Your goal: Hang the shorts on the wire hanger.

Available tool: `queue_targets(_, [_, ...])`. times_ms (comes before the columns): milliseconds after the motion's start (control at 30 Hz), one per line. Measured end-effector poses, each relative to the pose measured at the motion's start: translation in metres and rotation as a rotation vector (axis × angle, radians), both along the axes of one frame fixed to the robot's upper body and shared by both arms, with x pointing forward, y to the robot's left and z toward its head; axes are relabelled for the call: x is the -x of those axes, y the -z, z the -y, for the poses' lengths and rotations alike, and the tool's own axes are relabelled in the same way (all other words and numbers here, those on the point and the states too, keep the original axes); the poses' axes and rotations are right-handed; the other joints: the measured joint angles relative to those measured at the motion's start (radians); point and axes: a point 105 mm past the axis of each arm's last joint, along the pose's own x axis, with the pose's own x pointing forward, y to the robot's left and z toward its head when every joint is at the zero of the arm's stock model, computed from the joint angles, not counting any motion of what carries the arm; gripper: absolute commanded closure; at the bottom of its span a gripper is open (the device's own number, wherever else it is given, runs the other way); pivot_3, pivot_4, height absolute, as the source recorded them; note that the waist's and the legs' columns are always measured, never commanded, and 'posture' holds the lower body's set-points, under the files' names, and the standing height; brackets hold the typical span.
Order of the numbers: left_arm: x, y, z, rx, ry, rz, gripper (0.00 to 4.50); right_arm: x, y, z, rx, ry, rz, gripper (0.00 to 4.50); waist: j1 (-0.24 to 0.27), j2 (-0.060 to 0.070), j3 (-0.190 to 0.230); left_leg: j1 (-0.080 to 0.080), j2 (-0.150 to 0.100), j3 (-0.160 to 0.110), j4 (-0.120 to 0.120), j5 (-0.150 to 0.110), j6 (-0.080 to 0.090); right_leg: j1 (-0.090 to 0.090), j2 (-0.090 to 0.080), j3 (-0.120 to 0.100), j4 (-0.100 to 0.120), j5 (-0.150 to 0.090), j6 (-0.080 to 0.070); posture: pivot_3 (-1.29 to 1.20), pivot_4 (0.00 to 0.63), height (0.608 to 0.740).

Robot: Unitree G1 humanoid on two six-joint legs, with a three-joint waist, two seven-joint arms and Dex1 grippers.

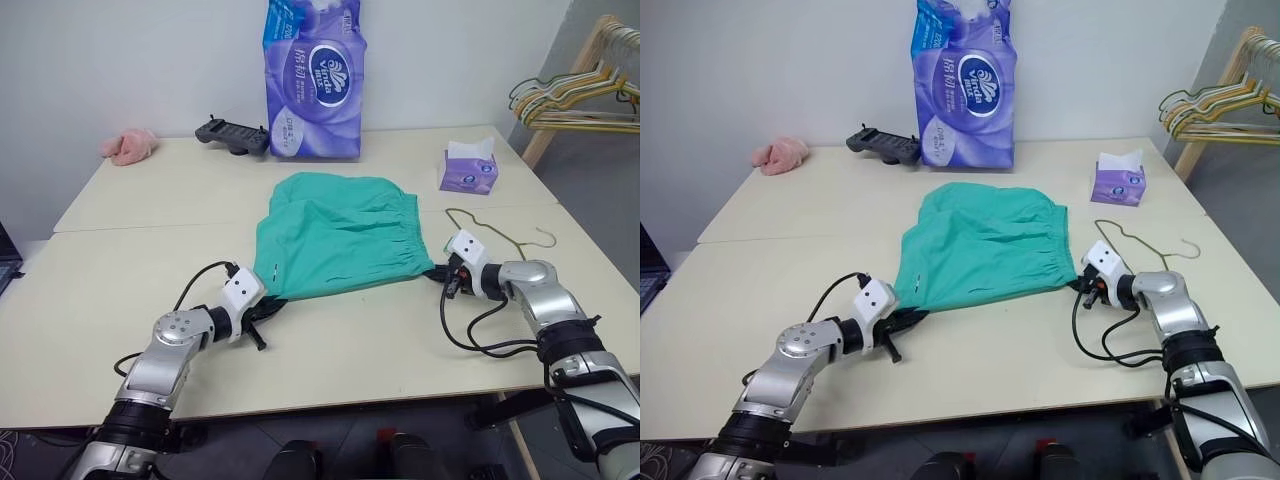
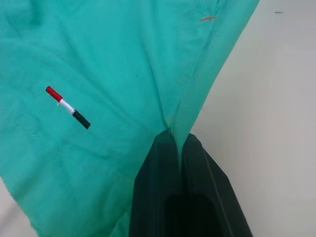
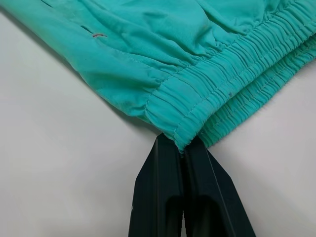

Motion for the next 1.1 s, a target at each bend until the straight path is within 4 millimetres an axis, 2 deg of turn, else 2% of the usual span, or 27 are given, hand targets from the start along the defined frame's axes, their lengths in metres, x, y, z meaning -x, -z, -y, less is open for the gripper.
queue_targets(133, [0.008, -0.002, -0.005, -0.041, 0.021, -0.002, 4.42, 0.012, 0.000, -0.001, 0.003, -0.035, -0.016, 4.50, -0.002, 0.000, 0.000, -0.001, 0.000, -0.001, 0.000, 0.000, 0.000, -0.001, 0.000, 0.001, 0.000, 0.000, 0.000, 0.05, 0.098, 0.740])
queue_targets(267, [0.036, -0.005, -0.007, -0.076, 0.107, -0.078, 4.42, 0.044, -0.002, 0.000, -0.018, -0.109, -0.120, 4.50, 0.000, 0.002, 0.002, -0.003, 0.000, -0.002, 0.000, 0.000, 0.001, -0.001, -0.001, 0.001, -0.001, 0.000, 0.000, 0.05, 0.101, 0.740])
queue_targets(367, [0.067, -0.007, -0.006, -0.083, 0.212, -0.205, 4.42, 0.073, -0.009, 0.003, -0.016, -0.182, -0.233, 4.50, 0.001, 0.003, 0.004, -0.002, 0.000, -0.002, 0.000, -0.002, 0.003, 0.000, -0.001, 0.000, -0.002, 0.000, 0.000, 0.05, 0.101, 0.740])
queue_targets(433, [0.081, -0.011, -0.002, -0.069, 0.274, -0.272, 4.42, 0.083, -0.014, 0.002, -0.026, -0.213, -0.281, 4.50, 0.001, 0.004, 0.004, -0.002, 0.000, -0.002, 0.000, -0.002, 0.004, 0.000, 0.000, -0.001, -0.002, -0.001, 0.000, 0.05, 0.095, 0.740])
queue_targets(500, [0.081, -0.017, -0.001, -0.065, 0.298, -0.297, 4.42, 0.082, -0.018, -0.002, -0.053, -0.212, -0.297, 4.50, 0.001, 0.003, 0.004, -0.001, 0.001, -0.002, 0.000, -0.002, 0.004, 0.001, 0.000, -0.003, -0.002, -0.001, 0.001, 0.05, 0.088, 0.740])
queue_targets(567, [0.048, -0.031, -0.003, -0.069, 0.251, -0.223, 4.42, 0.063, -0.020, -0.019, -0.129, -0.184, -0.282, 4.50, 0.002, 0.002, 0.004, -0.001, 0.002, -0.002, 0.001, -0.002, 0.004, 0.002, 0.005, -0.004, -0.001, -0.001, 0.002, 0.06, 0.075, 0.740])
queue_targets(600, [0.018, -0.042, -0.004, -0.068, 0.189, -0.145, 4.42, 0.047, -0.020, -0.031, -0.171, -0.152, -0.268, 4.50, 0.003, 0.002, 0.003, 0.000, 0.001, -0.001, 0.001, -0.001, 0.004, 0.002, 0.006, -0.004, 0.000, -0.001, 0.000, 0.06, 0.071, 0.740])
queue_targets(633, [0.008, -0.047, -0.004, -0.070, 0.168, -0.110, 4.42, 0.042, -0.022, -0.036, -0.178, -0.150, -0.255, 4.50, 0.005, 0.002, 0.003, -0.001, 0.001, -0.001, 0.001, -0.001, 0.004, 0.000, 0.006, -0.004, 0.000, 0.001, -0.001, 0.06, 0.066, 0.740])
queue_targets(700, [-0.061, -0.064, -0.007, -0.107, -0.009, 0.056, 4.42, -0.004, -0.028, -0.051, -0.226, -0.019, -0.188, 4.50, 0.010, 0.000, 0.002, -0.001, -0.002, 0.001, 0.003, 0.005, -0.006, -0.001, 0.005, -0.003, 0.003, 0.003, -0.002, 0.07, 0.050, 0.740])
queue_targets(733, [-0.082, -0.074, -0.009, -0.140, -0.072, 0.128, 4.42, -0.021, -0.036, -0.057, -0.234, 0.029, -0.137, 4.50, 0.009, -0.003, 0.001, -0.003, -0.002, 0.001, 0.001, 0.007, -0.010, -0.005, 0.005, -0.001, 0.002, 0.005, -0.002, 0.07, 0.041, 0.740])
queue_targets(767, [-0.113, -0.088, -0.013, -0.194, -0.193, 0.243, 4.42, -0.052, -0.050, -0.054, -0.231, 0.181, -0.033, 4.50, 0.010, -0.005, 0.000, -0.003, -0.002, 0.000, 0.001, 0.008, -0.011, -0.006, 0.004, -0.001, 0.003, 0.005, -0.002, 0.07, 0.036, 0.740])
queue_targets(800, [-0.139, -0.114, -0.017, -0.252, -0.322, 0.389, 4.42, -0.079, -0.071, -0.044, -0.200, 0.347, 0.109, 4.50, 0.012, -0.008, 0.001, -0.010, -0.004, -0.001, 0.002, 0.010, -0.014, -0.015, 0.002, -0.001, 0.003, 0.006, -0.002, 0.07, 0.034, 0.740])
queue_targets(833, [-0.154, -0.152, -0.014, -0.275, -0.401, 0.564, 4.42, -0.097, -0.106, -0.041, -0.196, 0.446, 0.271, 4.50, 0.012, -0.013, -0.001, -0.027, -0.006, 0.000, 0.003, 0.012, -0.018, -0.033, -0.003, 0.001, 0.007, 0.007, -0.001, 0.07, 0.033, 0.740])
queue_targets(867, [-0.161, -0.198, -0.007, -0.271, -0.474, 0.759, 4.42, -0.108, -0.148, -0.043, -0.222, 0.513, 0.441, 4.50, 0.009, -0.016, -0.003, -0.038, -0.005, 0.001, 0.004, 0.012, -0.018, -0.044, -0.005, 0.002, 0.010, 0.007, -0.001, 0.07, 0.030, 0.740])
queue_targets(933, [-0.155, -0.275, -0.002, -0.228, -0.568, 1.058, 4.42, -0.110, -0.214, -0.045, -0.312, 0.553, 0.689, 4.50, -0.006, -0.019, -0.008, -0.041, -0.005, 0.004, 0.001, 0.012, -0.018, -0.051, -0.009, 0.001, 0.012, 0.007, -0.001, 0.07, 0.031, 0.740])
queue_targets(967, [-0.148, -0.298, -0.003, -0.210, -0.600, 1.159, 4.42, -0.107, -0.233, -0.047, -0.342, 0.544, 0.770, 4.50, -0.014, -0.019, -0.013, -0.040, -0.005, 0.004, 0.000, 0.012, -0.018, -0.051, -0.009, 0.000, 0.012, 0.007, -0.001, 0.07, 0.036, 0.740])
queue_targets(1033, [-0.134, -0.331, -0.008, -0.183, -0.653, 1.324, 4.42, -0.099, -0.259, -0.052, -0.383, 0.506, 0.895, 4.50, -0.028, -0.019, -0.018, -0.038, -0.005, 0.004, -0.001, 0.010, -0.016, -0.050, -0.009, 0.000, 0.011, 0.007, -0.001, 0.07, 0.045, 0.740])
queue_targets(1100, [-0.120, -0.344, -0.015, -0.172, -0.661, 1.449, 4.42, -0.090, -0.265, -0.057, -0.394, 0.452, 0.993, 4.50, -0.050, -0.020, -0.019, -0.038, -0.005, 0.003, -0.002, 0.010, -0.015, -0.051, -0.008, 0.001, 0.008, 0.007, 0.000, 0.08, 0.055, 0.740])
